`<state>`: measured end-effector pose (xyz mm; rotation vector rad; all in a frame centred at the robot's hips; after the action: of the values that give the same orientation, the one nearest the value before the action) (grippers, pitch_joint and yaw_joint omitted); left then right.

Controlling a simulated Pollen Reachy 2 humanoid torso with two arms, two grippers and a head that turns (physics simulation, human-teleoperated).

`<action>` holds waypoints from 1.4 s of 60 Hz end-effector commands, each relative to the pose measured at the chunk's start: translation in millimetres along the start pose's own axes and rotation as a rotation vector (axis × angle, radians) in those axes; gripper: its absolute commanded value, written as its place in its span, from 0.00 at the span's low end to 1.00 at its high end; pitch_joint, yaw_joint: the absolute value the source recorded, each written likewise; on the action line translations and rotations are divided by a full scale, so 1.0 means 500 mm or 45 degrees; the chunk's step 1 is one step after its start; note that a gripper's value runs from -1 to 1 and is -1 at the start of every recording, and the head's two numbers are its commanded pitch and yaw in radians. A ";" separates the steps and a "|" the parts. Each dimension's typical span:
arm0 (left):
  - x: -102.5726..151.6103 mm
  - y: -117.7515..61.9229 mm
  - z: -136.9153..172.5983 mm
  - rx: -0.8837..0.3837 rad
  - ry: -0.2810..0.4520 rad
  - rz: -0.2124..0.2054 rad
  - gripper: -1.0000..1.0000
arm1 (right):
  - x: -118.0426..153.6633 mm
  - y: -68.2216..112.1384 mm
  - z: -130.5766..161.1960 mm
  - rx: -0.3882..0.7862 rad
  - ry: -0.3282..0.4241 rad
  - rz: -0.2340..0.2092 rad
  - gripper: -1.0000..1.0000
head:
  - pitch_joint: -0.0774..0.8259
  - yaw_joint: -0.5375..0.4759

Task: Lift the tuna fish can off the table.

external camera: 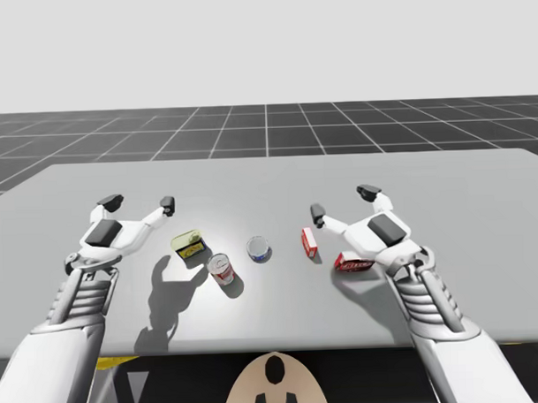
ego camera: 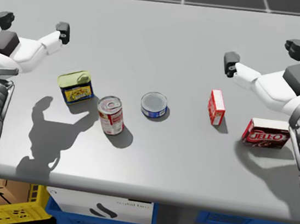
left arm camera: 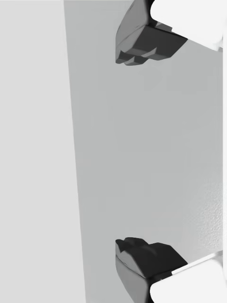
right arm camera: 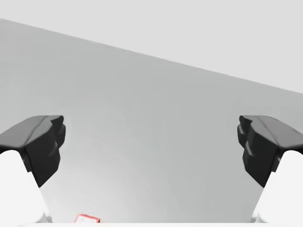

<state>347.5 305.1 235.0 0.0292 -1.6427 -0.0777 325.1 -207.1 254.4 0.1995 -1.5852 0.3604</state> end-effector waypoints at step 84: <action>0.000 -0.003 0.000 -0.006 0.011 0.012 0.00 | -0.141 0.380 -0.168 0.685 0.568 -0.294 0.00 | 0.88 0.63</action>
<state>347.7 304.1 235.2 0.0186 -1.6345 -0.0730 358.1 -81.7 167.5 0.4368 -1.0147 0.6318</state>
